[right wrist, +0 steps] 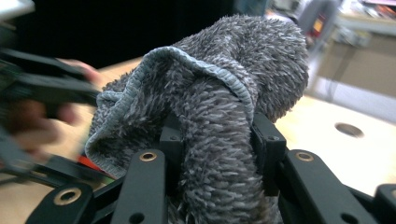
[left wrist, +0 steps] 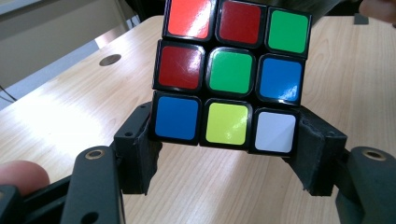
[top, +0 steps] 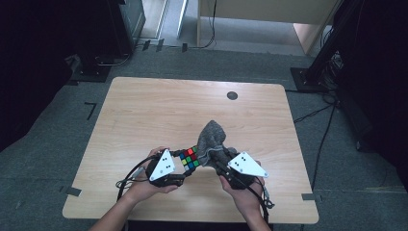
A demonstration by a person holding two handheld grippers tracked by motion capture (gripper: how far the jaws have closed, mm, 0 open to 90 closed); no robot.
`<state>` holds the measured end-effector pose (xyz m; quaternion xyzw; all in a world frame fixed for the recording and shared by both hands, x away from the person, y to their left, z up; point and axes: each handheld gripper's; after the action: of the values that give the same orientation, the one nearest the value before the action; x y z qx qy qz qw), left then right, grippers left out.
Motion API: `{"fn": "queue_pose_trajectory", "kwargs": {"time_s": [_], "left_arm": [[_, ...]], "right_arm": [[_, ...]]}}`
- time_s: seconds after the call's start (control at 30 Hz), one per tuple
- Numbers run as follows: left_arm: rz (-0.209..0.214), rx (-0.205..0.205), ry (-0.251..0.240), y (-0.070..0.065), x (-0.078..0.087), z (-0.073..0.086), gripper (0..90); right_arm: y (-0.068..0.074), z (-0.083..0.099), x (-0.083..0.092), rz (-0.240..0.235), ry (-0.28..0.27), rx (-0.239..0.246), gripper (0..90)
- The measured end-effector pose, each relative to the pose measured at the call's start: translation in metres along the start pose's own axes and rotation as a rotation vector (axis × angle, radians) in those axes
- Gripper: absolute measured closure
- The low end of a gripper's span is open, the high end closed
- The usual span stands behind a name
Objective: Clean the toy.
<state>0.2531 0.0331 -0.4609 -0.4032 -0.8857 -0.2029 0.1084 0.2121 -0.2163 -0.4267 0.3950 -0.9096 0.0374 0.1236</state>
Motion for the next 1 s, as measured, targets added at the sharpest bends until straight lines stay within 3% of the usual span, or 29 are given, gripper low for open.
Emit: {"fn": "queue_pose_trajectory", "kwargs": {"time_s": [0.13, 0.27, 0.37, 0.43, 0.57, 0.67, 0.83, 0.93, 1.0], "left_arm": [[0.005, -0.003, -0.013, 0.0, 0.003, -0.001, 33.8], [0.008, 0.037, -0.039, 0.006, 0.007, -0.002, 33.8], [0.023, 0.086, -0.074, 0.012, 0.01, -0.003, 33.8], [0.029, 0.104, -0.088, 0.015, 0.012, -0.003, 33.8], [0.042, 0.122, -0.108, 0.015, 0.013, -0.004, 33.8], [0.06, 0.145, -0.126, 0.017, 0.014, -0.003, 33.8], [0.058, 0.167, -0.142, 0.021, 0.018, -0.004, 33.8], [0.049, 0.181, -0.144, 0.025, 0.019, -0.003, 33.8], [0.05, 0.179, -0.145, 0.025, 0.02, -0.003, 33.8]], "right_arm": [[0.003, 0.005, -0.007, -0.017, 0.037, 0.009, 64.5], [-0.014, 0.014, -0.007, 0.05, 0.09, -0.04, 64.6], [-0.026, 0.018, -0.001, 0.067, 0.072, -0.109, 64.8], [-0.027, 0.018, -0.001, 0.033, 0.053, -0.135, 64.8], [-0.015, 0.021, -0.011, -0.058, 0.056, -0.129, 65.3], [-0.01, 0.024, -0.017, -0.094, 0.06, -0.146, 65.5], [-0.002, 0.033, -0.029, -0.167, 0.13, -0.128, 65.3], [-0.004, 0.036, -0.032, -0.167, 0.175, -0.136, 65.1], [-0.01, 0.036, -0.028, -0.133, 0.163, -0.147, 65.1]]}}
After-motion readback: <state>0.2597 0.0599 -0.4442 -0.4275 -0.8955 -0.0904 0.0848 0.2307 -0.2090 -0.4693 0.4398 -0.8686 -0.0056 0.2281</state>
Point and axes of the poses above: each handheld gripper's, and its own axes: x roughly backward along the jaws, z roughly out of its underside, y roughly to its left, and after that the axes turned 13 degrees about -z, right-handed
